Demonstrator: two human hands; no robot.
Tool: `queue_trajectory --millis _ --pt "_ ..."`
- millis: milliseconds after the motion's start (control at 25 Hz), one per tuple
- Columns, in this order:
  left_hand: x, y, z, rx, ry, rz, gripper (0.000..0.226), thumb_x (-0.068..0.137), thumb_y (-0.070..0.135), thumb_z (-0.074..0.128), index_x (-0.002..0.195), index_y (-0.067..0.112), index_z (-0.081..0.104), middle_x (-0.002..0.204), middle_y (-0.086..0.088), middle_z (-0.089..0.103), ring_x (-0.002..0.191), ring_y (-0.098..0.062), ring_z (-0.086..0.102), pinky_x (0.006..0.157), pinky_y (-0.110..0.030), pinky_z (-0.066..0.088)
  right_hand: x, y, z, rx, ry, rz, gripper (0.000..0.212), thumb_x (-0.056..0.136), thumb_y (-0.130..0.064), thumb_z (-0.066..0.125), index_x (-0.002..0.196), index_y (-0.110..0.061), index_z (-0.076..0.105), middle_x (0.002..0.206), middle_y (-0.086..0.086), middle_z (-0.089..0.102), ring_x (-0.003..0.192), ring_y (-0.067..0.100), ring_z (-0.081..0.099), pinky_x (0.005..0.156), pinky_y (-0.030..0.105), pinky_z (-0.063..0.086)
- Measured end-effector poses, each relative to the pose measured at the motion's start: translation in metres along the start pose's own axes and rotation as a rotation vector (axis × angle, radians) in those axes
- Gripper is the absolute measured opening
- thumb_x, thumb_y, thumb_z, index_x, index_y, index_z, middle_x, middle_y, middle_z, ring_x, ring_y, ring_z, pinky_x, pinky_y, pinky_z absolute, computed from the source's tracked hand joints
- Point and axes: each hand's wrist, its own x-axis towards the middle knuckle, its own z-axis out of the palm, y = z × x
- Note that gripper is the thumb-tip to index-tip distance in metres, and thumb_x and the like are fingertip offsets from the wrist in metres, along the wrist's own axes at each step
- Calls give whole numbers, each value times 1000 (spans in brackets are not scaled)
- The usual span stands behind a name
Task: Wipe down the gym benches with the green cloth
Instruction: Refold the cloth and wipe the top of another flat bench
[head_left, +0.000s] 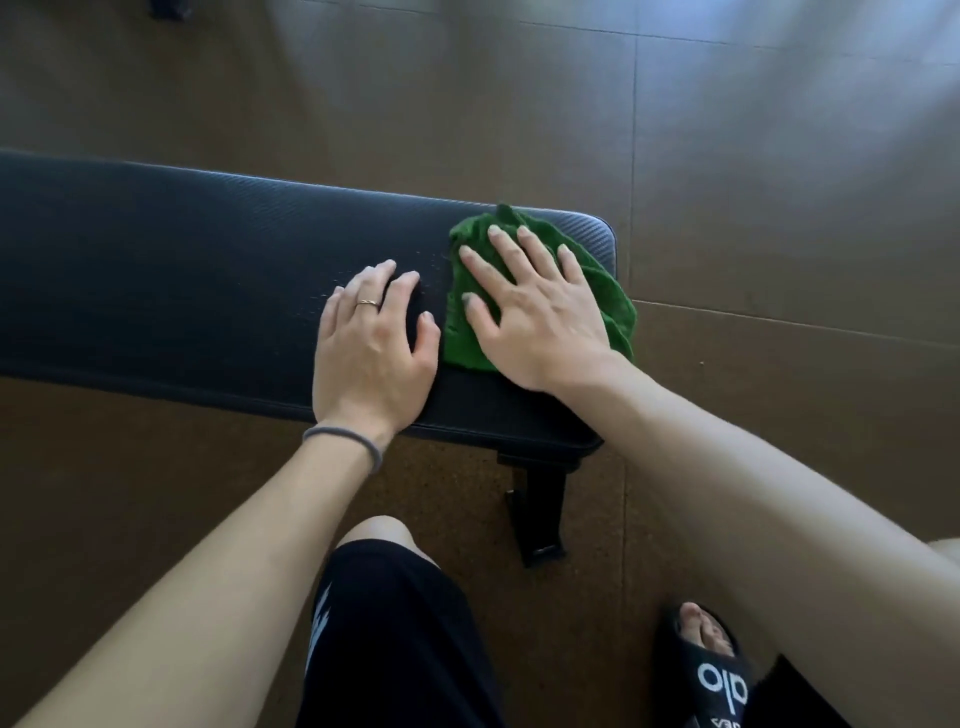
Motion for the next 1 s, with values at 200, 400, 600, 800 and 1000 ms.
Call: queue_trajectory --millis 200,400,600,800,1000 --pt "-1 -1 3 23 -7 20 51 103 40 38 149 19 49 159 -5 43 150 -24 34 127 -43 18 -33 -16 4 -4 38 159 61 104 -55 20 163 -39 19 174 -3 7 160 23 -1 126 60 -1" --pt "-2 -1 6 49 -7 32 52 104 39 37 151 18 46 161 -8 40 152 -26 31 128 -45 17 -89 -31 13 -2 23 211 60 105 -55 19 163 -42 18 174 -3 7 160 24 -1 125 61 -1" --pt "-1 -1 7 50 2 30 54 102 41 34 150 18 47 161 -8 41 152 -26 31 128 -45 17 -11 6 -2 45 -4 257 59 104 -56 21 162 -46 17 174 -7 4 160 20 -3 125 62 -2" --pt "-1 -1 4 28 9 17 57 99 43 33 147 20 50 160 -6 42 151 -24 32 128 -44 18 -35 -12 4 96 39 395 60 105 -55 17 163 -42 11 174 -4 -2 160 22 -8 121 65 13" --pt "-4 0 2 27 12 27 56 100 42 33 148 19 50 160 -6 42 151 -24 32 127 -45 20 -88 -19 9 85 31 352 61 104 -55 22 163 -42 14 174 -4 1 160 22 -7 126 55 15"
